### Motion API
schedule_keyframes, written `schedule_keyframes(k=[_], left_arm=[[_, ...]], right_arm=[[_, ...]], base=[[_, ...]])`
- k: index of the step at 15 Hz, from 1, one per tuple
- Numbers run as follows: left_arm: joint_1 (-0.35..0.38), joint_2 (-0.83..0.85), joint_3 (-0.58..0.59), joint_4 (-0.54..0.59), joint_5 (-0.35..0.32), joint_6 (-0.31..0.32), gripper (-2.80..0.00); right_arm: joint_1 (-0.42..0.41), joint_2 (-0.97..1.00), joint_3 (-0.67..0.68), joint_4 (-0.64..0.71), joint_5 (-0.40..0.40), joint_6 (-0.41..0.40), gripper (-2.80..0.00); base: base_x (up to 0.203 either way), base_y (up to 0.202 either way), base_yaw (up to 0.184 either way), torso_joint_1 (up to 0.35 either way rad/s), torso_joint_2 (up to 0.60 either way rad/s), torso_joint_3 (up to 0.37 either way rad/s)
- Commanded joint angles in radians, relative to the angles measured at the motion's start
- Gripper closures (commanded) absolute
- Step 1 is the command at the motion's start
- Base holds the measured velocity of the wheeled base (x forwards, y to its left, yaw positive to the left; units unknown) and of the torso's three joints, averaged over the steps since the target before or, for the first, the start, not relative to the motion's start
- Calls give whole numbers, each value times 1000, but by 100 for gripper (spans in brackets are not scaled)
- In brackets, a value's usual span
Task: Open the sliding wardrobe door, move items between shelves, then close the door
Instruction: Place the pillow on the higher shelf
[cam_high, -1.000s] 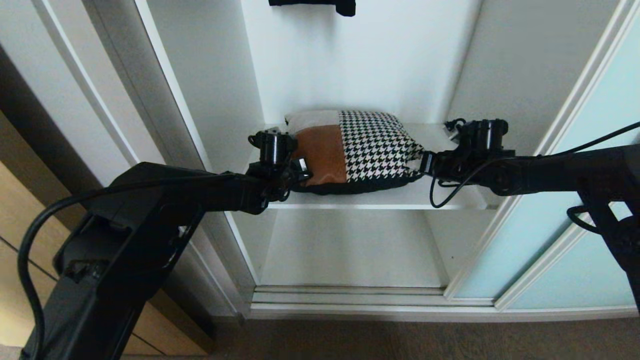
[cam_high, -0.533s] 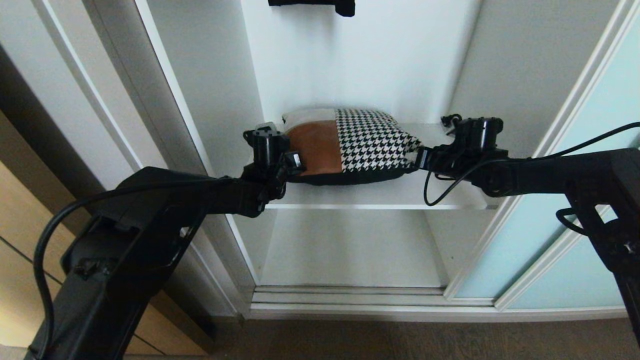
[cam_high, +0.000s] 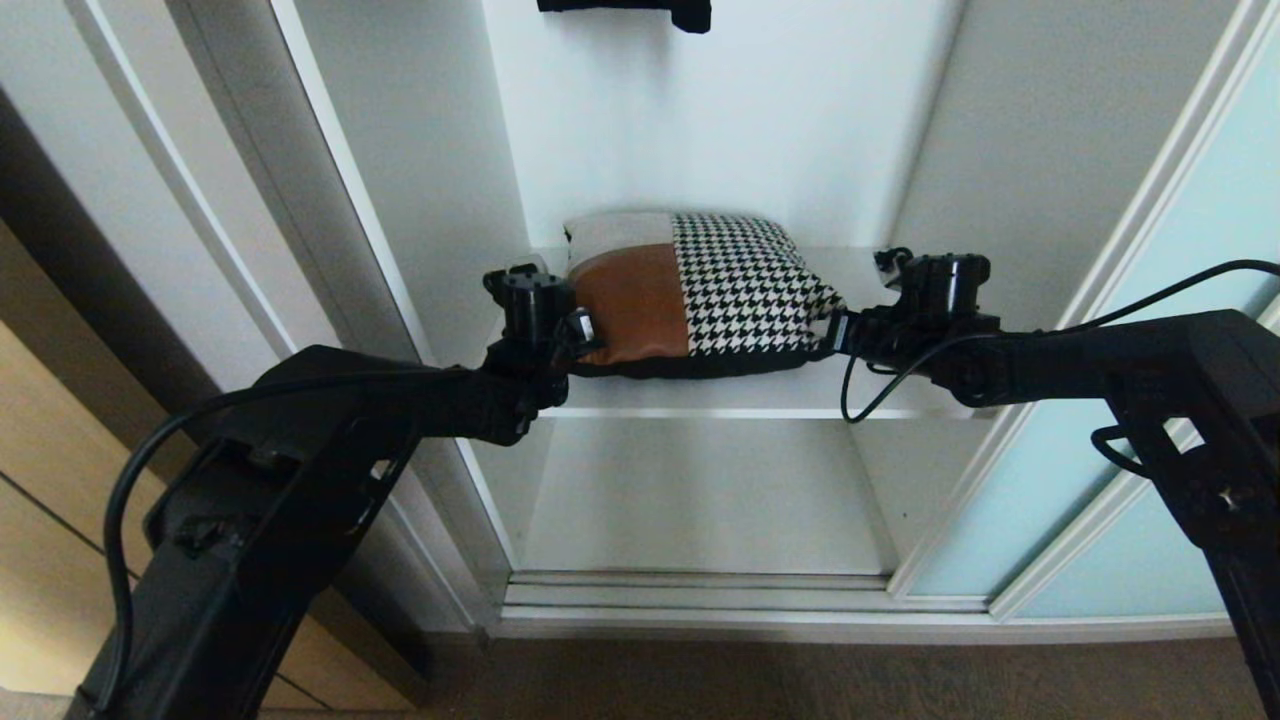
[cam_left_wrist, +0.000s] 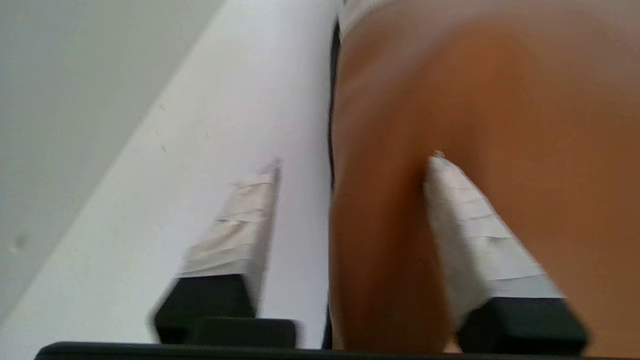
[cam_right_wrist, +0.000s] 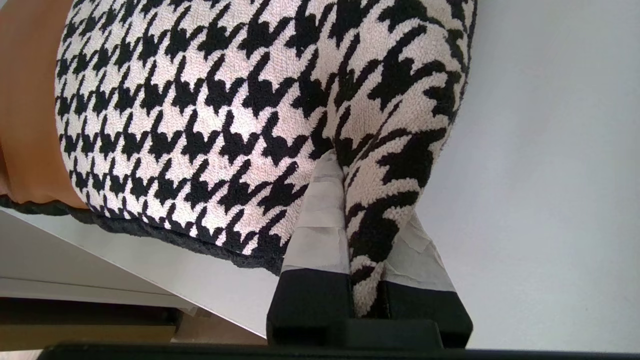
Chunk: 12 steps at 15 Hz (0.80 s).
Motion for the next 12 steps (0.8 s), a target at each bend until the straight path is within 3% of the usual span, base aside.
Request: schedule_keyframes(k=[1,2,3,6,8,12], left_arm=[[-1,-19,2,-14,3,-4,-280],[-1,-43,12,-24,7,-6,-280],[-3,-80,44,-36,11,-8,-280],[-38,-232,229,-75,-4,-9,-280],[-81,-340,353,-104,-31,-8,-280],[-110,-480,509,-121,-25,-5,-280]], right_arm=[[2,-7,9,-4,5,2,0],[2,-15,13,-5,7,3,-173],[2,-20,14,-7,8,4,-280],[6,-71,97,-29,24,-1,-280],[13,-110,185,-121,44,-2,-280],[17,-297,432,-240,47,-6,-280]], base=[[0,0,0,0,0,0],[0,0,0,0,0,0],[0,0,0,0,0,0],[0,0,0,0,0,0],[0,0,0,0,0,0],[0,0,0,0,0,0]])
